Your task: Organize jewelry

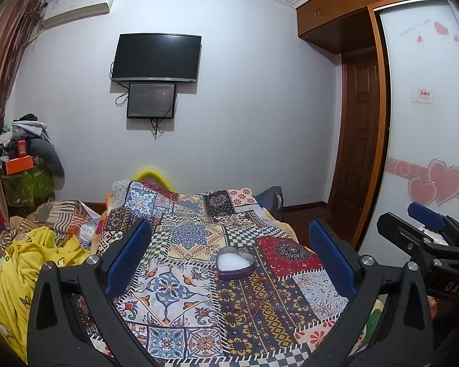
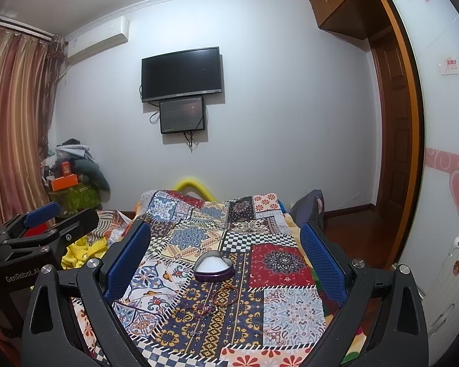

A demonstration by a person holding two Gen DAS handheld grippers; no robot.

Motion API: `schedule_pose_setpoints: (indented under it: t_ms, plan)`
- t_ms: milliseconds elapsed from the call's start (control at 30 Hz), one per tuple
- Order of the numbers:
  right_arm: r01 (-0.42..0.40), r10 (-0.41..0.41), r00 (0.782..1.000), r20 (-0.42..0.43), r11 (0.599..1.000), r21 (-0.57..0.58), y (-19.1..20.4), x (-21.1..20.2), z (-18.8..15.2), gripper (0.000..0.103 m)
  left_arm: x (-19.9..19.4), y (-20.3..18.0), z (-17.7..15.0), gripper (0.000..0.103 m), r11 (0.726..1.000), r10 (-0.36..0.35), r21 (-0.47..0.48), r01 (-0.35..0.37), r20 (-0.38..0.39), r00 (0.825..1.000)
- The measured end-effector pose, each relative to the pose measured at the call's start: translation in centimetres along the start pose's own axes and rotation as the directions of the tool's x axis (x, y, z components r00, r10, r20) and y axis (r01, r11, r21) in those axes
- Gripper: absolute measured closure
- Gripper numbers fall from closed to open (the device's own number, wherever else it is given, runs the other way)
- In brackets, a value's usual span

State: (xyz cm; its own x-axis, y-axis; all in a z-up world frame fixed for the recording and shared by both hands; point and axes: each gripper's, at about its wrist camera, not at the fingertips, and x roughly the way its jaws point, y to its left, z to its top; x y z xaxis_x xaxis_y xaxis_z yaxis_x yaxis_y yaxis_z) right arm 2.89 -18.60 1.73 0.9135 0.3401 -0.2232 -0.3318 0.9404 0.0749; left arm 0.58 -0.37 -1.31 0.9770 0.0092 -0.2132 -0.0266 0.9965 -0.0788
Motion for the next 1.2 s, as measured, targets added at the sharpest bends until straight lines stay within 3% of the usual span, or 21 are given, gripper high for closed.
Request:
schedule_pose_setpoints:
  t_ms: [1200]
  plan:
    - [-0.001,0.001,1.000,-0.009,1.000,0.003,-0.31,0.05,0.05,0.006,0.25,-0.17,0.10,0.000,1.000,-0.002,0.004,0.002,-0.012,1.000]
